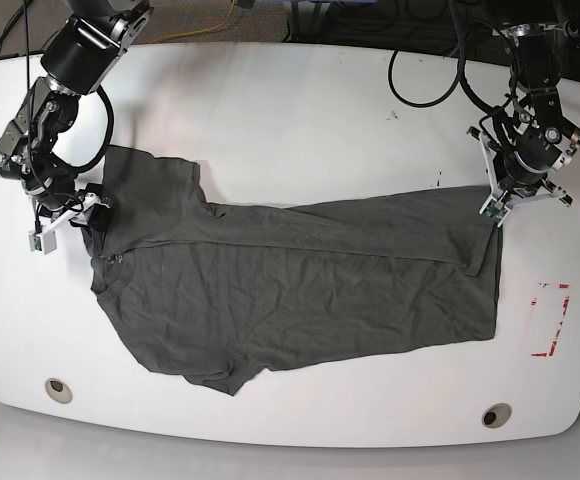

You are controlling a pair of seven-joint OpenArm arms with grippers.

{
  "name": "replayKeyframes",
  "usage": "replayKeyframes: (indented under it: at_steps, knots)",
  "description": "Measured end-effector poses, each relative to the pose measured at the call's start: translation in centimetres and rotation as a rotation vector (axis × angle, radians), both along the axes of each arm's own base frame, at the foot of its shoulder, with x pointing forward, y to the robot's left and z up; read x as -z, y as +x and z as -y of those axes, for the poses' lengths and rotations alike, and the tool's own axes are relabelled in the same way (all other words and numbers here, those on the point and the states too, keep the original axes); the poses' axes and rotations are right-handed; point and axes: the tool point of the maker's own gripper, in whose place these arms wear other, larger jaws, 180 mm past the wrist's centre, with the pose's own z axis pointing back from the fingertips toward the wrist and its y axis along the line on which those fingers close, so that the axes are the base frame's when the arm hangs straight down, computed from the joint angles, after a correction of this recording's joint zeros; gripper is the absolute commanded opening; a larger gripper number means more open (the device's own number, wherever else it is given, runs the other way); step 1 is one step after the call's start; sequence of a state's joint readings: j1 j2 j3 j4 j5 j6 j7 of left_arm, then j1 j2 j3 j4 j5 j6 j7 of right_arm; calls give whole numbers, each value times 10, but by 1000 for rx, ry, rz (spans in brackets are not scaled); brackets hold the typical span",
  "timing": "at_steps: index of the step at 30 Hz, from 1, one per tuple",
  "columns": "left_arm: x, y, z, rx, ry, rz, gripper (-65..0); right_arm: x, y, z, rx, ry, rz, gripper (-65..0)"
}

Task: Layout the t-shirt on the table in an organized manner, then fold the t-shirt properly

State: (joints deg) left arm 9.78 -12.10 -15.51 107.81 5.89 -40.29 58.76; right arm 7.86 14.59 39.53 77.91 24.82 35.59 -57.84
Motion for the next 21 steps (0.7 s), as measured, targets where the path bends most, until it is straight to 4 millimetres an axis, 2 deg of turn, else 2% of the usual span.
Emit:
replayKeyframes:
  at_steps: [10,16,21]
  knots:
    - [9,-25,1,10,11,-48,-621,0,0,0,1,0,0,-394]
    - [23,-49,2,12,10,-109,-621,0,-1,1,2,0,-1,-394]
    - [24,-58,-10,-29,14,-120,-618,0,-1,1,3,0,-1,-391]
